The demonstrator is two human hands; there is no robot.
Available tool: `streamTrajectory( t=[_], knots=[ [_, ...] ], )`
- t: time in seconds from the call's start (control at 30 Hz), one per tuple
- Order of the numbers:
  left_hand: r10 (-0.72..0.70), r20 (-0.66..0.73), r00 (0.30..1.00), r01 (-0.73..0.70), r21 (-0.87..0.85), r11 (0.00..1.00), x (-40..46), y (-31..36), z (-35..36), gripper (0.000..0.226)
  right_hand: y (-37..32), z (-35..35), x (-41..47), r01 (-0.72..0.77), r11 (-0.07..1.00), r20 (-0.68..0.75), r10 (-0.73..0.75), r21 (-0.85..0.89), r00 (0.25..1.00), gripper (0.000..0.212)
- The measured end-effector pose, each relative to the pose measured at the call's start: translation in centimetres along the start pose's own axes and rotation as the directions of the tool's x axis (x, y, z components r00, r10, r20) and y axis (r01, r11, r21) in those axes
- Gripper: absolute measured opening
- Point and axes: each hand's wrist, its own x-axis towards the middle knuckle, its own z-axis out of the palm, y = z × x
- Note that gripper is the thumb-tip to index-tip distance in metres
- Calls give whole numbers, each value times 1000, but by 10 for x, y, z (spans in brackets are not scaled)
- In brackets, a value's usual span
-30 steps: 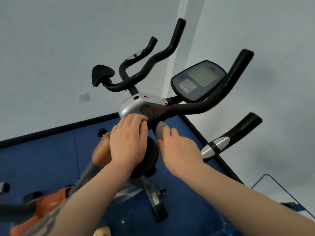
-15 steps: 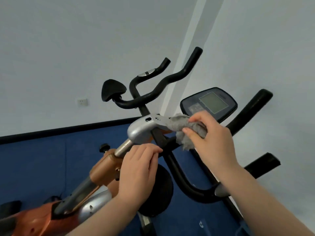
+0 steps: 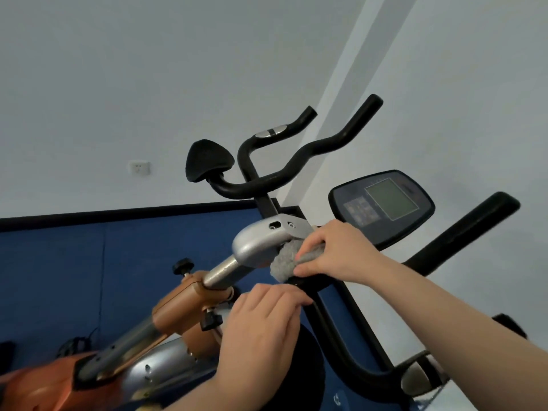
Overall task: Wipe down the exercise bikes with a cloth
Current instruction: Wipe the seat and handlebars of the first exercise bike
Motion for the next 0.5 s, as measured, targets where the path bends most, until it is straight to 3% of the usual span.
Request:
streamTrajectory(
  t=[0.13,0.37,0.43,0.5],
  knots=[
    [-4,16,1000,4,14,1000,2,-1,0,17,2,11,10,-25,998,-58,28,65,998,20],
    [-16,15,1000,16,34,999,0,2,-2,18,-11,41,11,80,997,-383,-83,-24,920,17],
    [-32,20,999,31,31,999,0,3,-3,19,-5,34,9,31,998,-374,-8,55,927,16],
    [-49,7,999,49,31,998,-1,5,-4,19,4,23,5,2,990,-251,33,138,968,12]
  ],
)
